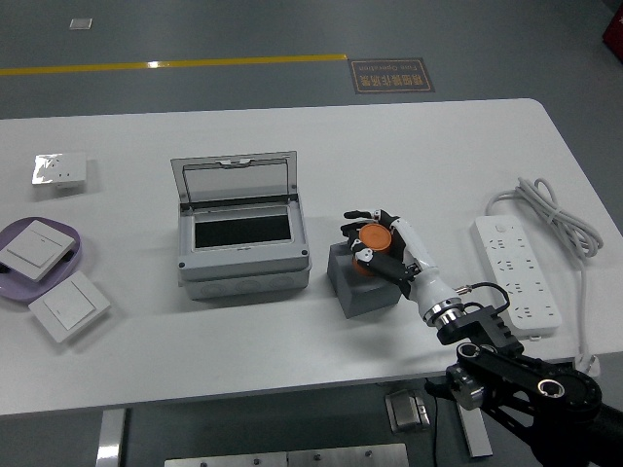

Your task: Pick up the cylinder from the cube,place it in the box,flap close box

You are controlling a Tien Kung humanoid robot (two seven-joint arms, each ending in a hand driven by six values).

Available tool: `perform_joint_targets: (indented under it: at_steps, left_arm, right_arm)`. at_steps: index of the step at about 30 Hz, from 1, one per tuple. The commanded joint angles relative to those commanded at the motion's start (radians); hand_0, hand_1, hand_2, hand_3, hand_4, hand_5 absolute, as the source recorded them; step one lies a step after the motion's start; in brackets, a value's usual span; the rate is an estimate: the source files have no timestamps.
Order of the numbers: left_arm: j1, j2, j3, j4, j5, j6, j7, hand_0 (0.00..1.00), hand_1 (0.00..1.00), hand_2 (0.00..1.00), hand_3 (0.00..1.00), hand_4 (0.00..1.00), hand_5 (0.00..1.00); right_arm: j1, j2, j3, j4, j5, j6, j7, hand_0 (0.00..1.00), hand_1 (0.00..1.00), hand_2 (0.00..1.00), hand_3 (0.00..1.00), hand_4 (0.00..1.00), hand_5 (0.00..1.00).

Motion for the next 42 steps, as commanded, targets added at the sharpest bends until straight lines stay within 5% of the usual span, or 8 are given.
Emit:
perform_joint_targets:
  at_steps: [1,2,7,8,30,32,37,42]
  left_arm:
    - [0.0,0.0,0.0,0.0,0.0,0.0,0.0,0.618,0.642,0.631,0.666,0.744,0.228]
    - [0.0,0.0,0.0,0.0,0.0,0.0,0.0,0.617,0.642,0.632,0.666,0.745,0.228]
    - [-0.001,0.0,-0.001,0.0,0.001,0.001,0.0,0.617,0.642,0.632,0.666,0.745,0.228]
    - [0.0,0.0,-0.001,0.0,0.0,0.001,0.0,0.617,0.642,0.63,0.666,0.745,0.227]
    - [0.001,-0.003,0.0,0.0,-0.004,0.0,-0.002,0.617,0.642,0.632,0.667,0.742,0.225]
    - [0.0,-0.002,0.002,0.0,-0.005,0.0,-0.001,0.617,0.642,0.632,0.668,0.743,0.228]
    - [0.0,0.002,0.005,0.001,-0.007,0.0,-0.001,0.617,0.642,0.632,0.668,0.743,0.228]
    - [-0.001,0.004,0.01,0.001,-0.009,0.0,0.0,0.617,0.642,0.632,0.668,0.744,0.228]
  right_arm:
    - [0.0,0.0,0.001,0.0,0.0,0.0,0.0,0.663,0.624,0.532,0.578,0.452,0.002]
    - [0.0,0.0,0.002,0.001,0.0,-0.001,0.0,0.671,0.608,0.499,0.527,0.203,0.002]
    - [-0.001,0.003,0.015,0.007,0.0,-0.001,-0.005,0.671,0.608,0.499,0.527,0.203,0.002]
    - [0.0,0.004,0.017,0.009,0.0,-0.002,-0.005,0.552,0.559,0.454,0.395,0.002,0.002]
    - [0.041,0.026,0.081,0.05,-0.012,-0.065,0.011,0.451,0.38,0.323,0.244,0.002,0.002]
    - [0.06,0.032,0.081,0.066,-0.032,-0.076,-0.005,0.362,0.261,0.294,0.232,0.002,0.002]
    - [0.124,0.055,0.057,0.113,-0.121,-0.091,-0.08,0.362,0.261,0.294,0.232,0.002,0.002]
    - [0.204,0.098,0.015,0.136,-0.265,-0.062,-0.199,0.211,0.176,0.271,0.215,0.002,0.002]
